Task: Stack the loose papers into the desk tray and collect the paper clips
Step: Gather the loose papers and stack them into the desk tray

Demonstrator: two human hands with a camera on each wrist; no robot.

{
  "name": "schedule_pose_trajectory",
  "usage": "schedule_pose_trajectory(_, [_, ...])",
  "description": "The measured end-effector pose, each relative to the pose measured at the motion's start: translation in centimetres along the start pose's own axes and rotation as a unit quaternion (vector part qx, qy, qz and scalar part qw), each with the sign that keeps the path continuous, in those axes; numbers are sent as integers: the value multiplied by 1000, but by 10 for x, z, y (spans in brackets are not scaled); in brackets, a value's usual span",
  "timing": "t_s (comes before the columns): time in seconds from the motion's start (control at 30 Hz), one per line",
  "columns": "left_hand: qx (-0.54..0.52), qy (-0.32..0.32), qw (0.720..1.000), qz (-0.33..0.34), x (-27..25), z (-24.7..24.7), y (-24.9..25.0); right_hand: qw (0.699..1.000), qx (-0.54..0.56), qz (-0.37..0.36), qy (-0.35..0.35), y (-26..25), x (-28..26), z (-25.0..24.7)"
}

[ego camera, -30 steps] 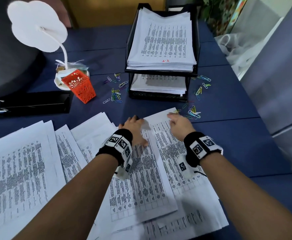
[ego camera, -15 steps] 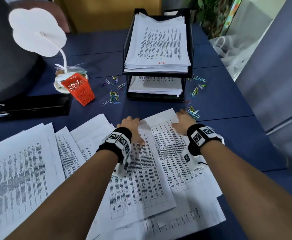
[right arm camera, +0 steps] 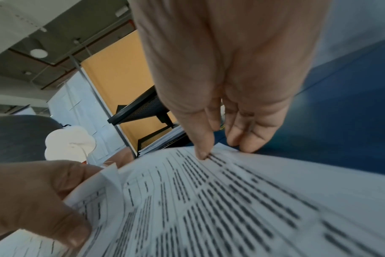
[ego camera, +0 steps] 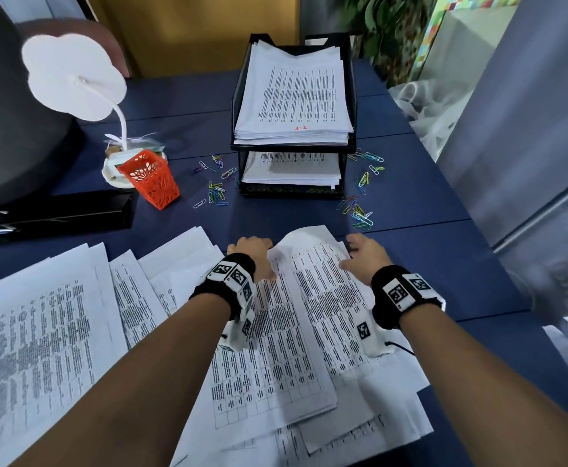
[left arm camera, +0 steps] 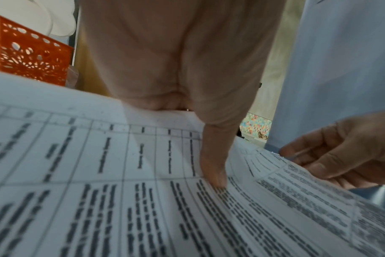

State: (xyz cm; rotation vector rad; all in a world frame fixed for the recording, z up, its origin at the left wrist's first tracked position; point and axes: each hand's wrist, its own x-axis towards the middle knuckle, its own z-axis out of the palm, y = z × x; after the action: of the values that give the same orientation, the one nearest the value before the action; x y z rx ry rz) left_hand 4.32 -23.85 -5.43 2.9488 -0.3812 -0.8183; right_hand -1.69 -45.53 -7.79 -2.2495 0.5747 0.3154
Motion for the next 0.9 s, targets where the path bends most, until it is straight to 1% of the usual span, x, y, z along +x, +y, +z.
schedule_pose_trajectory(0.07, [-60, 23, 998, 14, -3, 3, -5, 1000, 18, 10, 7, 5, -5, 0])
schedule_pose_trajectory(0.13, [-145, 32, 988, 38, -7, 3, -11, 999, 39, 19, 11, 8, -10, -2])
schedule_pose_trajectory(0.2, [-206, 46, 976, 57, -12, 0, -18, 998, 48, 33, -3, 10, -14, -5])
schedule_pose_trajectory(0.23, [-216, 55, 973, 61, -15, -3, -21, 998, 38, 42, -13, 10, -16, -6])
schedule_pose_trajectory(0.3, [-188, 63, 978, 62, -19, -5, -29, 998, 4, 54, -37, 9, -20, -7])
schedule_pose_trajectory(0.37, [-128, 35, 991, 37, -23, -4, -39, 997, -24, 63, -48, 8, -25, -6])
schedule_pose_trajectory(0.43, [-73, -14, 997, 3, -29, -2, -49, 996, -29, 76, -36, 9, -30, -3])
schedule_pose_trajectory(0.47, [-58, -28, 998, -4, -32, -1, -52, 996, -23, 80, -25, 10, -32, -2])
schedule_pose_trajectory(0.5, [-55, -28, 998, -1, -34, 0, -54, 996, -13, 83, -10, 10, -34, -1])
schedule_pose_trajectory(0.57, [-73, -5, 997, 21, -37, 1, -56, 997, 4, 79, 27, 10, -38, -1])
schedule_pose_trajectory(0.63, [-123, 40, 991, 40, -39, 4, -54, 996, 8, 72, 47, 13, -40, -1])
schedule_pose_trajectory(0.7, [-165, 83, 982, 45, -38, 6, -47, 996, 4, 67, 58, 14, -40, -2])
schedule_pose_trajectory(0.77, [-154, 119, 980, 37, -38, 7, -35, 996, 26, 64, 63, 17, -38, -3])
schedule_pose_trajectory(0.83, [-130, 162, 978, 36, -38, 6, -19, 993, 81, 62, 58, 18, -37, -4])
schedule_pose_trajectory(0.9, [-133, 188, 972, 42, -37, 9, -3, 990, 124, 61, 31, 20, -36, -6])
